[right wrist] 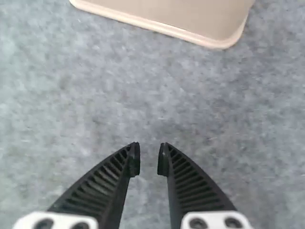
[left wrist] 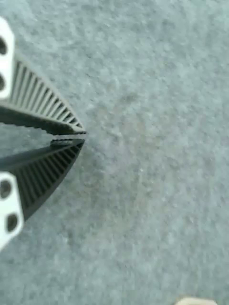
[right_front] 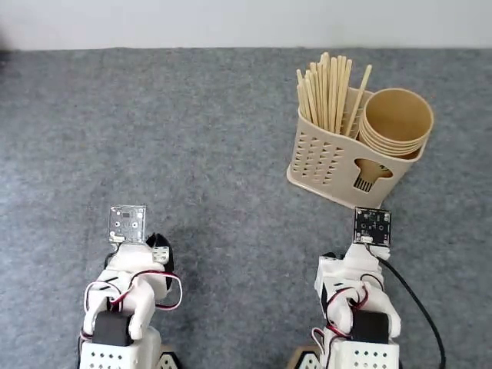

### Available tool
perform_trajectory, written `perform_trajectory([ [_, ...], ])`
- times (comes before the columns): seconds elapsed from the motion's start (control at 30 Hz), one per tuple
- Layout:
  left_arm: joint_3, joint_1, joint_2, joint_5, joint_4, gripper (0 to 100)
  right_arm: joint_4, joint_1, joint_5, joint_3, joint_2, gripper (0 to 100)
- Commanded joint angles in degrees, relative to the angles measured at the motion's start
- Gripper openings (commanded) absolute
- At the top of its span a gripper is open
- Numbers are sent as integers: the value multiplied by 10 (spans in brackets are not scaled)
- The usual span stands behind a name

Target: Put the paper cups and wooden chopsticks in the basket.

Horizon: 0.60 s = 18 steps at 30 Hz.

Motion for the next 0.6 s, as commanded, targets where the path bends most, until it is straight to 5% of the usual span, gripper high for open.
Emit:
perform_trajectory([
  [0.0,-5,-24,-10,-4,20,14,4,8,68,11,1,79],
  [0.57,-5,-57,-10,-4,82,15,52,36,93,11,0,80],
])
